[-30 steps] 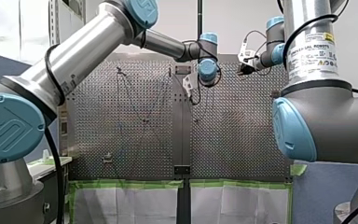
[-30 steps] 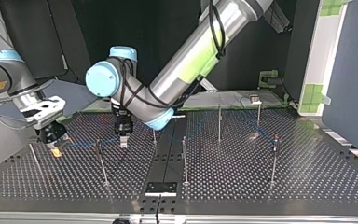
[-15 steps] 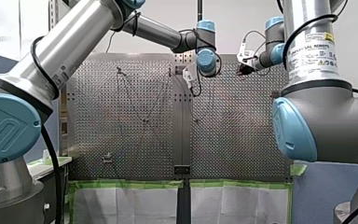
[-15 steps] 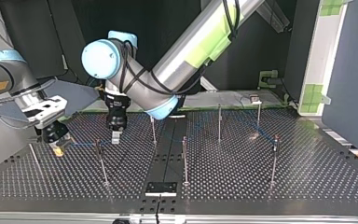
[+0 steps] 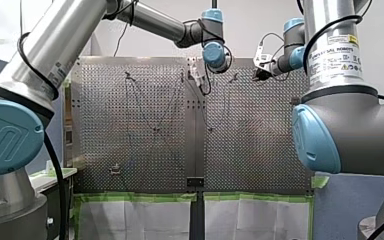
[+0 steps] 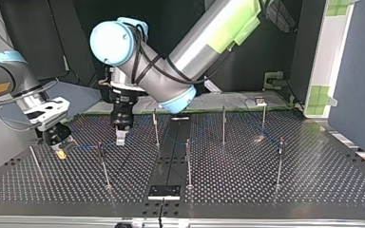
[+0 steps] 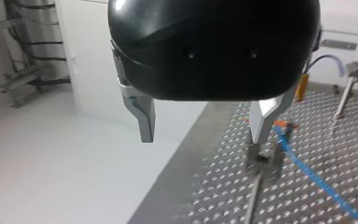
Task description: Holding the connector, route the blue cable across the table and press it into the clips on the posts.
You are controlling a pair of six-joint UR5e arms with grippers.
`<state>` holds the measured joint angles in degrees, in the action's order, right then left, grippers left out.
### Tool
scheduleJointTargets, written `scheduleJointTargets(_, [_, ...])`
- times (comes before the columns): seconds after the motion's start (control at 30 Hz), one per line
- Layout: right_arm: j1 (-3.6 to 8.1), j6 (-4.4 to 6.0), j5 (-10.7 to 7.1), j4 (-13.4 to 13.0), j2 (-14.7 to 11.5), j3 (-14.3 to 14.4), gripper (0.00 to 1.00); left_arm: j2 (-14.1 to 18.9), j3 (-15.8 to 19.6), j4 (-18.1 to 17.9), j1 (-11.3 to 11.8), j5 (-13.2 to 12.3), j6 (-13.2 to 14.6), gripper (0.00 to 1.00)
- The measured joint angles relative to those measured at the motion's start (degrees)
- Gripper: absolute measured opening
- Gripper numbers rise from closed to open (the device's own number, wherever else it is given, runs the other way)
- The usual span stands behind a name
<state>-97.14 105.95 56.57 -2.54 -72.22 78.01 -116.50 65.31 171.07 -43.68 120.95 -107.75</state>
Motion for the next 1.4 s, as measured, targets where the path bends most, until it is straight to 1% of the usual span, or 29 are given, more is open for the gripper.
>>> scheduleJointTargets(0.33, [-0.02,-0.17,0.28,-0.09,0.01,0.0,0.0,5.36,5.37,-1.64,0.19,0.7,1.31,1.0])
scheduleJointTargets(0.53, [-0.03,-0.2,0.32,-0.1,0.07,0.0,0.0,8.69,8.69,-4.25,-0.15,0.74,1.17,1.0])
scheduleJointTargets(0.67, [-0.03,-0.2,0.47,-0.1,0.08,0.0,0.0,10.94,10.94,-6.43,-0.65,0.88,-0.29,1.0])
scheduleJointTargets(0.8, [-0.03,-0.2,0.5,-0.1,0.1,0.0,0.0,13.11,13.1,-8.58,-1.12,1.7,-2.17,1.0])
scheduleJointTargets(0.93, [-0.02,-0.2,0.51,-0.1,0.11,0.0,0.0,15.09,15.08,-10.47,-1.62,2.07,-3.11,1.0])
scheduleJointTargets(1.03, [-0.03,-0.2,0.59,-0.1,0.16,0.0,0.0,16.71,16.7,-11.99,-1.8,1.79,-3.65,1.0])
scheduleJointTargets(1.13, [0.0,-0.2,0.63,-0.1,0.17,0.0,0.0,18.2,18.19,-13.45,-1.64,0.97,-4.6,1.0])
scheduleJointTargets(1.23, [-0.01,-0.21,0.65,-0.1,0.18,0.0,0.0,19.7,19.69,-14.95,-1.5,0.34,-5.95,1.0])
scheduleJointTargets(1.4, [-0.02,-0.2,0.6,-0.1,0.2,0.0,0.0,21.69,21.79,-17.04,-1.44,0.18,-8.0,1.0])
